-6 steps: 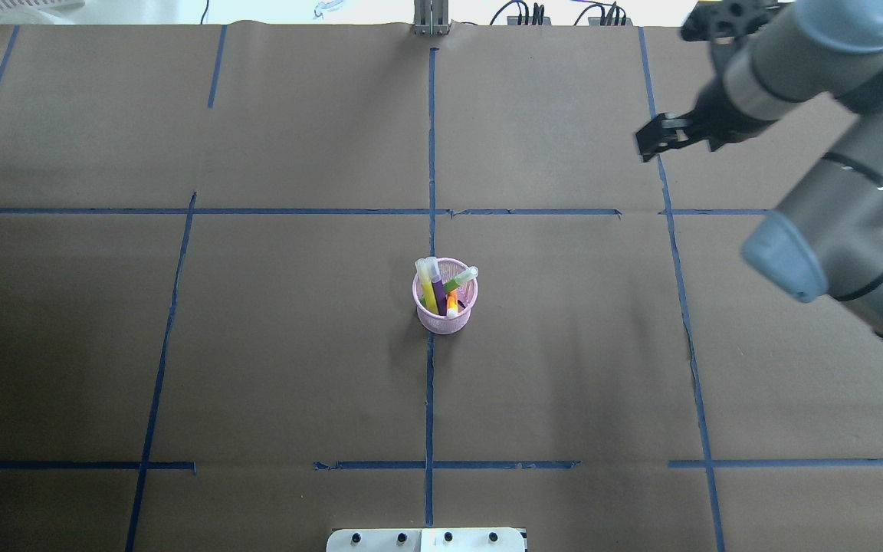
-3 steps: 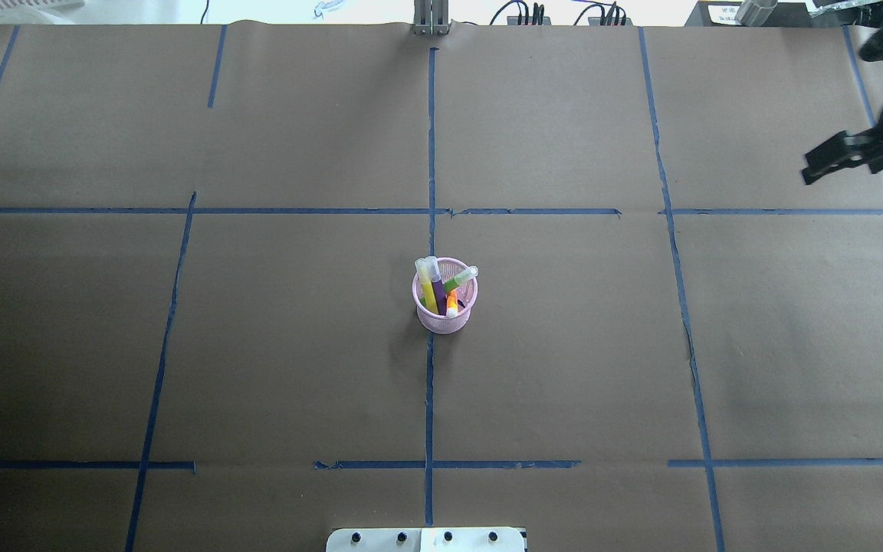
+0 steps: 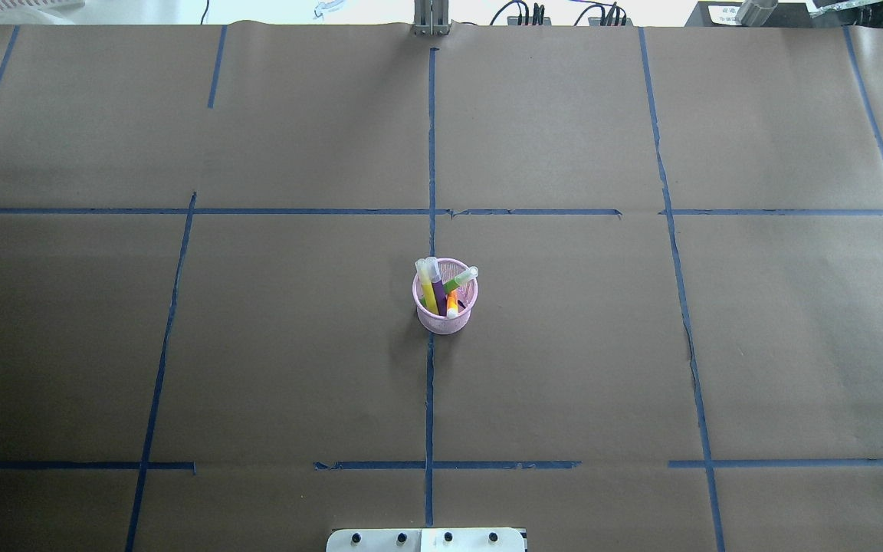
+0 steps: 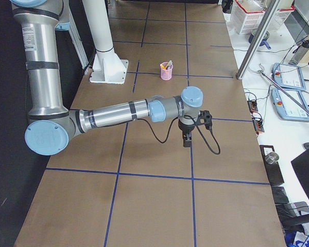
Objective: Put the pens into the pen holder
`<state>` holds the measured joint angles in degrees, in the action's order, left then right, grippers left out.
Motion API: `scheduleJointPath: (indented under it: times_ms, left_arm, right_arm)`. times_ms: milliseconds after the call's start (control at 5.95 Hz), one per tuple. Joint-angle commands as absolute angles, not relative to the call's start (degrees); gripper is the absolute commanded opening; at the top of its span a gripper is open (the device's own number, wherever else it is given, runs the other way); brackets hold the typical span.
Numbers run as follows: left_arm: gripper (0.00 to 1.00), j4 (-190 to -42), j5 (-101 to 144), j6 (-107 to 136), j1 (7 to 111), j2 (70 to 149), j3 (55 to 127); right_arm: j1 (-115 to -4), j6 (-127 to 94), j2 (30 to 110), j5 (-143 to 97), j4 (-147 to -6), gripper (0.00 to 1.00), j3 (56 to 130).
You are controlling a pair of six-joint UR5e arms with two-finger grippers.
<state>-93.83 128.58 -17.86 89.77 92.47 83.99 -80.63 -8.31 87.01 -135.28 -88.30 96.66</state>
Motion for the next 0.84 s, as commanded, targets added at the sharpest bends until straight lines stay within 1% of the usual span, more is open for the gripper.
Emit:
scheduleJointPath:
  times_ms: [0, 336, 672]
  left_arm:
    - [1.00, -93.87, 128.58, -17.75, 89.74, 92.63, 83.94]
    - [1.00, -93.87, 128.58, -17.75, 89.74, 92.64, 83.93]
    - [1.00, -93.87, 128.58, -17.75, 89.74, 92.64, 83.85]
  right_arm:
    - [-83.23, -3.95, 86.84, -136.67, -88.24, 1.00, 92.47]
    - [-88.66, -3.26, 89.11, -137.29, -88.77, 1.00, 92.72]
    - [-89.30, -3.08, 89.30, -136.68, -88.68, 1.00, 92.64]
